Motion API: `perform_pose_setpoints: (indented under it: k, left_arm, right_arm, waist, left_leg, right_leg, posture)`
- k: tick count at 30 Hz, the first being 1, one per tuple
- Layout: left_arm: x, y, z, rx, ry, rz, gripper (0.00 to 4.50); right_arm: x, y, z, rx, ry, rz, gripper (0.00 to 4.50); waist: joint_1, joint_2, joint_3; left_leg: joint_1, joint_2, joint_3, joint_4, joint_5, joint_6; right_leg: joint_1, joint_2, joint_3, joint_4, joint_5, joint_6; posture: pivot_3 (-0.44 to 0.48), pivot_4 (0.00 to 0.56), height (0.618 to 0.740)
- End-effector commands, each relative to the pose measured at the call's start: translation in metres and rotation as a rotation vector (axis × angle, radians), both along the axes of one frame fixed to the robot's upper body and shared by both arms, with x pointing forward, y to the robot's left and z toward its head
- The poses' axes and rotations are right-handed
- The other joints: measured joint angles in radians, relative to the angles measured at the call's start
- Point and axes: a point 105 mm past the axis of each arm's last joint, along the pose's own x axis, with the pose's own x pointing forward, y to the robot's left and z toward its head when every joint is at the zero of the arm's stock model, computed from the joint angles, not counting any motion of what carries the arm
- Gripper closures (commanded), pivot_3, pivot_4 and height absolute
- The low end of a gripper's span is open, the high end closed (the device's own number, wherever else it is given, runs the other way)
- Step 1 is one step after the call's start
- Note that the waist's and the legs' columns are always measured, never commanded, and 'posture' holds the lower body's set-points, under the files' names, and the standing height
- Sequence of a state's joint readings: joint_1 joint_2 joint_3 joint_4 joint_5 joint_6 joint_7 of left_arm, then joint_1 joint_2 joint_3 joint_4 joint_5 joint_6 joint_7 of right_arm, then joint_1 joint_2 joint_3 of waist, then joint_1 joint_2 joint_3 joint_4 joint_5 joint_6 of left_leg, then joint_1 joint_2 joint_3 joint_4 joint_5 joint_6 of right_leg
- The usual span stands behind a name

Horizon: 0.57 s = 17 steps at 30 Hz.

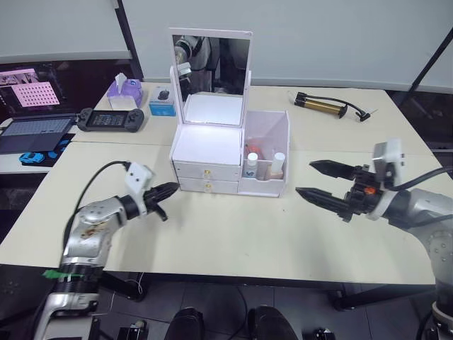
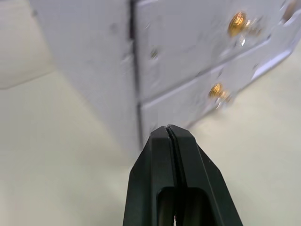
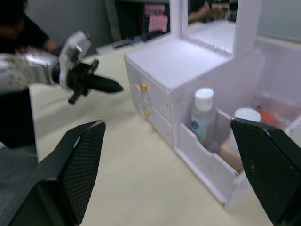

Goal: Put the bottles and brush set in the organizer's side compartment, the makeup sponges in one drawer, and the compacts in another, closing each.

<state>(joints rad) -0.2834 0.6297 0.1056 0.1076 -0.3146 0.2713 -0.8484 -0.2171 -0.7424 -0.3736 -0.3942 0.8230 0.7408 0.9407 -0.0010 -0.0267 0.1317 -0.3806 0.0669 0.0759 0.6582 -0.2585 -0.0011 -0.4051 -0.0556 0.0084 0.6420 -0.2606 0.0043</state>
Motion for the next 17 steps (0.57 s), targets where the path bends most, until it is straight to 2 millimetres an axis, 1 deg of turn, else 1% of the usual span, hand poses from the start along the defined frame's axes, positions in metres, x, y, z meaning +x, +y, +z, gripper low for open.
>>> perform_pose_setpoints:
  k: [1, 3, 6, 8, 11, 13, 15, 17]
  left_arm:
    - [-0.008, 0.023, 0.013, 0.078, -0.052, 0.053, 4.45]
    - [-0.016, 0.039, 0.014, 0.106, -0.098, 0.086, 4.45]
    - [-0.023, 0.060, 0.015, 0.123, -0.106, 0.136, 4.45]
    - [-0.026, 0.069, 0.017, 0.113, -0.103, 0.153, 4.45]
    - [-0.038, 0.079, 0.006, 0.136, -0.014, 0.113, 4.45]
    - [-0.040, 0.089, 0.006, 0.138, 0.002, 0.141, 4.45]
    - [-0.040, 0.102, 0.010, 0.148, -0.004, 0.174, 4.45]
    - [-0.045, 0.106, 0.012, 0.144, 0.018, 0.160, 4.45]
  right_arm:
    - [-0.010, -0.007, 0.005, 0.047, -0.033, 0.022, 0.00]
    - [-0.013, -0.018, -0.012, -0.031, -0.067, -0.014, 0.00]
    - [-0.016, -0.038, -0.035, -0.116, -0.067, -0.064, 0.00]
    - [-0.016, -0.049, -0.043, -0.135, -0.077, -0.095, 0.00]
    - [-0.015, -0.065, -0.056, -0.199, -0.091, -0.133, 0.00]
    - [-0.015, -0.074, -0.066, -0.234, -0.094, -0.152, 0.00]
    - [-0.013, -0.083, -0.070, -0.216, -0.095, -0.183, 0.00]
    - [-0.009, -0.090, -0.070, -0.183, -0.100, -0.212, 0.00]
  waist:
    - [0.001, 0.000, 0.000]
    - [0.010, 0.000, 0.000]
    - [0.015, 0.000, 0.000]
    - [0.014, 0.000, 0.000]
    - [0.011, 0.000, 0.000]
    - [0.009, 0.000, 0.000]
    - [0.009, 0.000, 0.000]
    - [0.009, -0.001, 0.000]
  left_leg:
    - [0.000, 0.000, 0.000, 0.000, 0.000, 0.000]
    - [0.000, 0.000, 0.001, 0.000, 0.000, 0.000]
    - [0.000, -0.001, 0.002, 0.000, 0.000, 0.000]
    - [0.000, -0.002, 0.003, 0.000, 0.000, 0.000]
    - [0.002, -0.001, 0.004, 0.000, 0.000, 0.000]
    - [0.003, -0.001, 0.006, -0.001, 0.000, 0.000]
    - [0.005, -0.001, 0.007, -0.002, 0.000, 0.000]
    - [0.005, 0.000, 0.008, -0.002, 0.000, 0.000]
  right_leg:
    - [0.000, 0.000, 0.000, 0.000, 0.000, 0.000]
    - [0.000, -0.001, -0.001, 0.000, 0.000, 0.000]
    - [0.001, -0.002, -0.001, -0.001, -0.001, 0.001]
    - [0.001, -0.003, -0.001, -0.001, -0.001, 0.001]
    - [0.001, -0.002, 0.000, 0.000, -0.001, 0.001]
    - [0.001, -0.002, 0.001, 0.000, -0.001, 0.000]
    - [0.001, -0.002, 0.002, 0.000, -0.001, 0.000]
    - [0.001, -0.001, 0.002, 0.000, -0.001, 0.000]
  posture:
    - [0.000, 0.150, 0.725]
    - [0.000, 0.150, 0.725]
    - [0.000, 0.150, 0.725]
    - [0.000, 0.150, 0.725]
    - [0.000, 0.150, 0.725]
    - [0.000, 0.150, 0.725]
    - [0.000, 0.150, 0.725]
    - [0.000, 0.150, 0.725]
